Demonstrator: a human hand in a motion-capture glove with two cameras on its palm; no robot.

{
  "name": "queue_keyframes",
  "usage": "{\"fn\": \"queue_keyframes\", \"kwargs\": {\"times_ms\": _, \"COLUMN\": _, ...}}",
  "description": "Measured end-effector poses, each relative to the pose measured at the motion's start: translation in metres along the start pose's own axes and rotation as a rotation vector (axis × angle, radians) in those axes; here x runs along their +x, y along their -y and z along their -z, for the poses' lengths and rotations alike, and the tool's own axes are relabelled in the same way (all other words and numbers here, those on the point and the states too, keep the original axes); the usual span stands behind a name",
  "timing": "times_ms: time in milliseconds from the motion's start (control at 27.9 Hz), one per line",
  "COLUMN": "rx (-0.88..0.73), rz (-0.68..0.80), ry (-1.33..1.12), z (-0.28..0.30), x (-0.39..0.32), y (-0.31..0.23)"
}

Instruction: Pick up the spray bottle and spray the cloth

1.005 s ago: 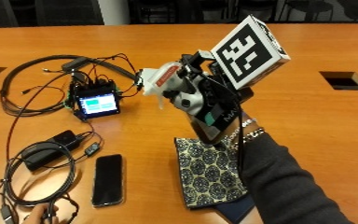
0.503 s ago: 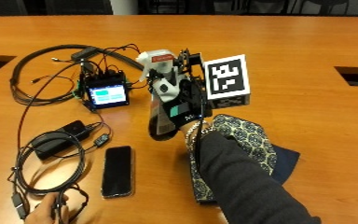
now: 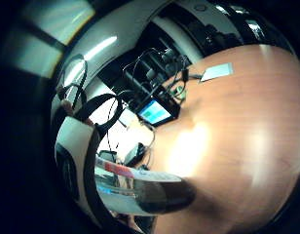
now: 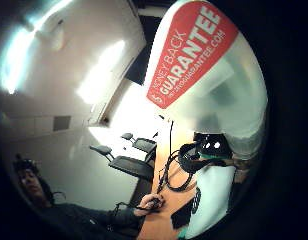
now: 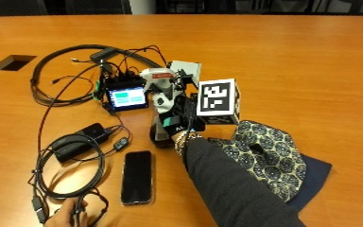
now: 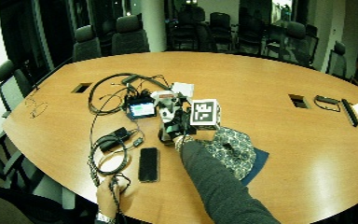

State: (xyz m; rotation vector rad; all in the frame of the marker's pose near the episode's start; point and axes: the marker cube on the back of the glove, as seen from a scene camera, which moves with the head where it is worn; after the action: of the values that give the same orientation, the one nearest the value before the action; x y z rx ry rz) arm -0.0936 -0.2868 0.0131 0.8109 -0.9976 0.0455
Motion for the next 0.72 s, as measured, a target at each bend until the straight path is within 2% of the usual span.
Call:
{"fn": "queue_keyframes", "kwargs": {"times_ms": 431, "rx": -0.015, "rz": 0.114, "ry": -0.069, "z": 0.000, "x": -0.039, "y": 0.022}}
{"fn": "queue_keyframes", "kwargs": {"times_ms": 718, "rx": -0.042, "rz": 0.114, "ry": -0.076, "z": 0.000, "x": -0.041, "y": 0.012}}
